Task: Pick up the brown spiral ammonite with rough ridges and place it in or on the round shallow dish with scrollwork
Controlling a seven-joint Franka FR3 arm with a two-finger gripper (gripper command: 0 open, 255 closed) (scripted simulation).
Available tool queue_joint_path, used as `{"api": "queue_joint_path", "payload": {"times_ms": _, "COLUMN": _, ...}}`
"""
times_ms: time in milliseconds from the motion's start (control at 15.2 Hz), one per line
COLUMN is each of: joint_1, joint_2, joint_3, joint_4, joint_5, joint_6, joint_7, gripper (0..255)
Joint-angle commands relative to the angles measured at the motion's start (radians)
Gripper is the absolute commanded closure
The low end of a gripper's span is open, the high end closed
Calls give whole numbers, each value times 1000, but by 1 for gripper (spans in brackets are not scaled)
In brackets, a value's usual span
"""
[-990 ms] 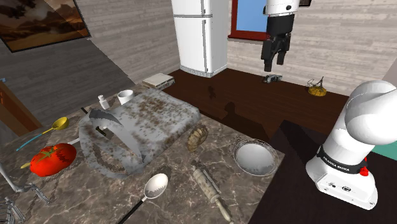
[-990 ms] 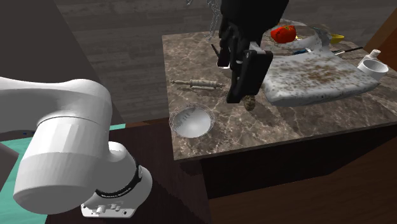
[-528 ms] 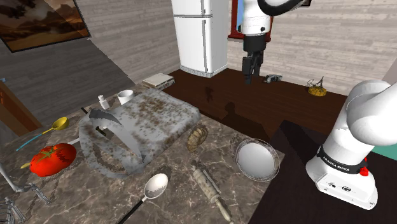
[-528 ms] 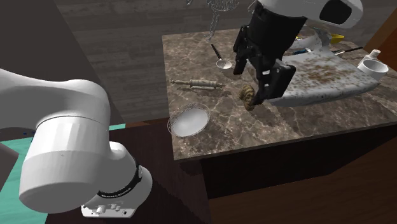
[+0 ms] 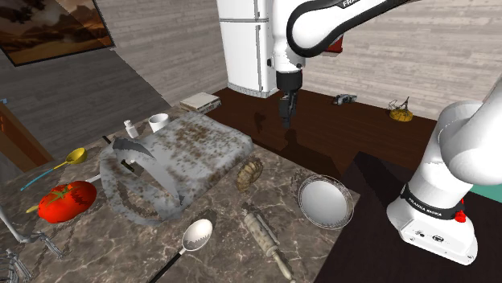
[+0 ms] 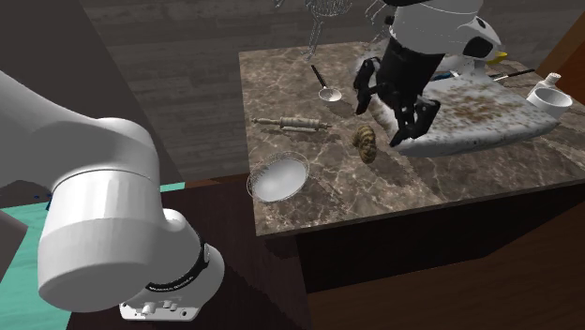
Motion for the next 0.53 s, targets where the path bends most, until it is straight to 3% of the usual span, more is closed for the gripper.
{"api": "queue_joint_path", "payload": {"times_ms": 0, "joint_1": 17, "joint_2": 61, "joint_3": 8, "joint_4": 18, "joint_5": 2, "joint_6": 49, "joint_7": -44, "gripper": 0}}
{"api": "queue_joint_path", "payload": {"times_ms": 462, "joint_1": 77, "joint_2": 284, "joint_3": 56, "joint_4": 116, "joint_5": 2, "joint_6": 187, "joint_7": -162, "gripper": 0}}
